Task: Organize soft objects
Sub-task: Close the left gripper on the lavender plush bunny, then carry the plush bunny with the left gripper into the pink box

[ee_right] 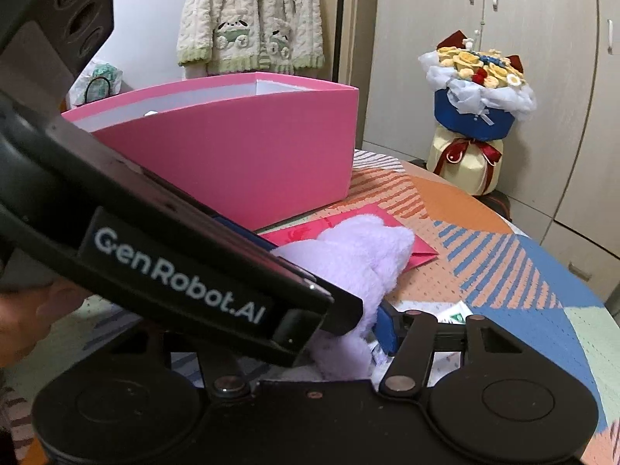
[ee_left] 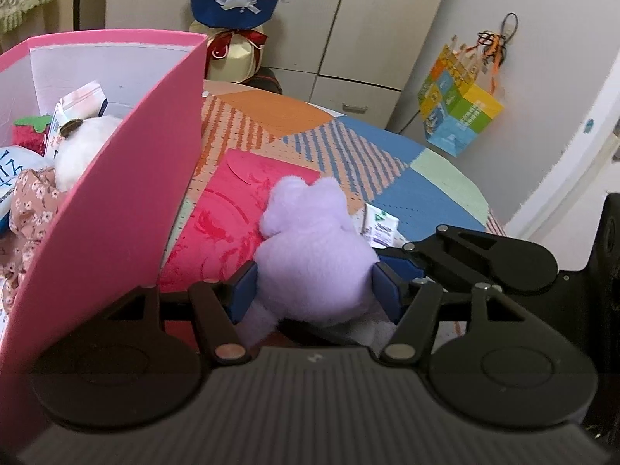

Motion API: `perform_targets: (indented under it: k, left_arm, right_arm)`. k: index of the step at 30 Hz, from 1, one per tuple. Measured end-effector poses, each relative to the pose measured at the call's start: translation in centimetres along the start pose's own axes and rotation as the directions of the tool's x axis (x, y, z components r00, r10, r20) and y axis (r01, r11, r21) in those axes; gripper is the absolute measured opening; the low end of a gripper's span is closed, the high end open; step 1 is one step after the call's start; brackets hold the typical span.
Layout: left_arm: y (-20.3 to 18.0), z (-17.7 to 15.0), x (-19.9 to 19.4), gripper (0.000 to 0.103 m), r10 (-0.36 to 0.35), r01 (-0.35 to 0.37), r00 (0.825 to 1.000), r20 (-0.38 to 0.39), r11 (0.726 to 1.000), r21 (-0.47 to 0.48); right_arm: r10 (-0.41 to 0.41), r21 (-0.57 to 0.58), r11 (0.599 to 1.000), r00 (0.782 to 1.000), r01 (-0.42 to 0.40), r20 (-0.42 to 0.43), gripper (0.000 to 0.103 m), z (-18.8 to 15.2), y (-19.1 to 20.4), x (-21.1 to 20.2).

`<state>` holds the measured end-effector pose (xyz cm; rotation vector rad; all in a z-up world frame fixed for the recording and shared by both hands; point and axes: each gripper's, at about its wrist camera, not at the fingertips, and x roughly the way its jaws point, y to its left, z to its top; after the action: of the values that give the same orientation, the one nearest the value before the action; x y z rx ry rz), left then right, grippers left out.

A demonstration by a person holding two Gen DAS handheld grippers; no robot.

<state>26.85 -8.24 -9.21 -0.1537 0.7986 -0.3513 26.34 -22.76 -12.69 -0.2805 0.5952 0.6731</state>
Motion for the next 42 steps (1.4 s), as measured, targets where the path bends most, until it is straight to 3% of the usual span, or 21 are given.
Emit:
perform_targets:
  k: [14, 23, 33, 42]
  left_arm:
    - [-2.2, -2.4, -5.0, 0.063, -0.072, 0.07, 0.997, 0.016, 0.994, 0.088]
    - [-2.3, -5.0, -8.6, 0.062, -0.143, 0.146, 0.989, -0.037, 0.981, 0.126]
    - [-1.9, -7.0, -12.4, 0.062, -0.254, 0.276, 0.955, -0.155, 0.95, 0.144]
    - [0.5, -6.0, -18.1, 0.063, -0.341, 0.371, 0.922, -0.185, 0.915, 0.161]
  right_arm:
    - [-0.071, 0.096, 0.993, 0.997, 0.071, -0.003, 0.064, -0.4, 3.1, -5.1]
    - [-0.093, 0.105, 0.99, 0.996, 0.095, -0.016, 0.064, -1.7, 6.5, -8.3]
    - [-0.082, 0.182, 0.979, 0.993, 0.096, -0.082, 0.064, -2.6, 10.1, -12.2]
    - [-0.025, 0.186, 0.982, 0.998, 0.034, -0.049, 0.064, -0.1, 13.2, -15.7]
